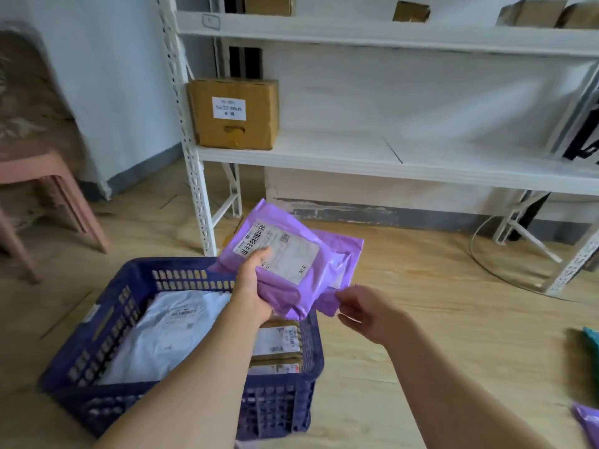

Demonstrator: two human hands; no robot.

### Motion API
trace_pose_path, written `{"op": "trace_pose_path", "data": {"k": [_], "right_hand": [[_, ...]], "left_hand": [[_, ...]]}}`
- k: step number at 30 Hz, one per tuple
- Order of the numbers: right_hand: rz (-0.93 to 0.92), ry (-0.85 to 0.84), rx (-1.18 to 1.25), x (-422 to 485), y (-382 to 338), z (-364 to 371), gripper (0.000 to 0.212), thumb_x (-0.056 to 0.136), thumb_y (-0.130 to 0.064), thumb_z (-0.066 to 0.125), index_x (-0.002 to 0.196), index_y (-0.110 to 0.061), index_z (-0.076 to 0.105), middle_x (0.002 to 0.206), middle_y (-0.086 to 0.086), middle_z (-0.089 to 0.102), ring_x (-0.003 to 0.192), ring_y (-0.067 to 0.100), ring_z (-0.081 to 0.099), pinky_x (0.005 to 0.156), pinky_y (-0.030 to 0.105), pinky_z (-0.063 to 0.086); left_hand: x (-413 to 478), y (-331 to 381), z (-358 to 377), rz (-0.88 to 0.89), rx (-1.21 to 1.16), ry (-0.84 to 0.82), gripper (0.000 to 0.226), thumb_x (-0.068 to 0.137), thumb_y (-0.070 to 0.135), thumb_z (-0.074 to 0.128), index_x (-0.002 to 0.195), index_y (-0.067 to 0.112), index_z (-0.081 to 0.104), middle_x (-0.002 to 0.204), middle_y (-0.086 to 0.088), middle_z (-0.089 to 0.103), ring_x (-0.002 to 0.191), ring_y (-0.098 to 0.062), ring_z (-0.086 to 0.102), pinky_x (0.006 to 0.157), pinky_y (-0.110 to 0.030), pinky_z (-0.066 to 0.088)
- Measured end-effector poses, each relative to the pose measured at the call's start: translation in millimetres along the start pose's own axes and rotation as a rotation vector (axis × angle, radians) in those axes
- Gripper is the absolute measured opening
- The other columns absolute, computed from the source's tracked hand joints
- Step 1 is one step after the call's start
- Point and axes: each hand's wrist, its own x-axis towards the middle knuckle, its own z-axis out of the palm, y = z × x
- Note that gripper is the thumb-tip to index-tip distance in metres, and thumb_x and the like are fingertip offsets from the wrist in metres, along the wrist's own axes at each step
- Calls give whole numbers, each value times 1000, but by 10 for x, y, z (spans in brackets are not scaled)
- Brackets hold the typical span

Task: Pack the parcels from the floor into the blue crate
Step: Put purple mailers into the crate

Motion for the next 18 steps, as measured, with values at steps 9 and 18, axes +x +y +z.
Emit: {"op": "trace_pose_path", "data": {"k": [9, 18], "right_hand": [[-87, 100, -17, 564, 0, 720, 18, 82, -2, 45, 67, -9, 51, 65, 7, 52, 55, 19, 48, 52, 25, 43], [68, -114, 440, 917, 351, 1600, 12, 85, 4, 56, 93, -5, 59, 74, 11, 60, 59, 20, 57, 51, 22, 54]], "left_hand": [[349, 527, -851, -33, 77, 57, 21, 92, 29, 51, 96, 11, 62, 69, 1, 73, 58, -8, 69, 54, -12, 49], [629, 739, -1298, 18, 123, 280, 12, 89, 23, 57, 84, 14, 63, 58, 2, 69, 42, -8, 63, 37, -10, 41]]}}
